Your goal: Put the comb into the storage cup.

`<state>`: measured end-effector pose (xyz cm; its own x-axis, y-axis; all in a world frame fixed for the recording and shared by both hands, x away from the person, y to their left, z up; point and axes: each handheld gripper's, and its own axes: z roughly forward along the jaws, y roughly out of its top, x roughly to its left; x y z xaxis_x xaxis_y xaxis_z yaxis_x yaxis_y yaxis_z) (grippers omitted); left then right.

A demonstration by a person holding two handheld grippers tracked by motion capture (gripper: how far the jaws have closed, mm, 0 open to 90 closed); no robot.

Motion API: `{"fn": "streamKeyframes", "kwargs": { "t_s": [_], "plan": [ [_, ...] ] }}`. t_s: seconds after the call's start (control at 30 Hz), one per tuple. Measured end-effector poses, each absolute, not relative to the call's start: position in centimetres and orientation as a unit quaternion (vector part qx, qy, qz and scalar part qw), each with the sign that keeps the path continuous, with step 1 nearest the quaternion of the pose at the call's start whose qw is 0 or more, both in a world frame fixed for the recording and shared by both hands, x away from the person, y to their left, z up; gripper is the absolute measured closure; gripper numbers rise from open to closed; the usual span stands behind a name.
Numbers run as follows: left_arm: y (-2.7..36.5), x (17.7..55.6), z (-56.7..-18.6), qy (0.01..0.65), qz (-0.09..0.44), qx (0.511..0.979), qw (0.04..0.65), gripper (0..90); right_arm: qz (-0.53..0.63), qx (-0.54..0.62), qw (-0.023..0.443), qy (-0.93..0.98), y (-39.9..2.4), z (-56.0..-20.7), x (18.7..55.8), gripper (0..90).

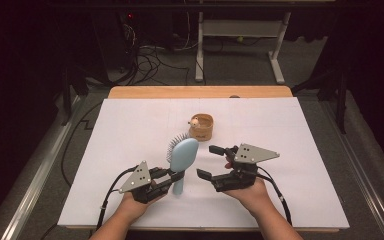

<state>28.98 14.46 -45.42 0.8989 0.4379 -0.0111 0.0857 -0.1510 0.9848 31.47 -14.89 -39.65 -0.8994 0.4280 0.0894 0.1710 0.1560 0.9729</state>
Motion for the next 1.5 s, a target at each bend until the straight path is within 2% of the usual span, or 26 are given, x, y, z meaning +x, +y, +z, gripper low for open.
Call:
{"fn": "streamKeyframes", "kwargs": {
  "t_s": [0.83,1.5],
  "plan": [
    [13.6,28.5,-45.3,0.134,0.117,0.762,0.622,77.7,0.645,0.159,0.062,0.745,-12.5,-38.1,32.2,16.3],
    [13.4,28.6,-45.4,0.127,0.112,0.768,0.618,77.4,0.647,0.138,0.034,0.749,-12.3,-38.2,32.5,32.6]
  ]
}}
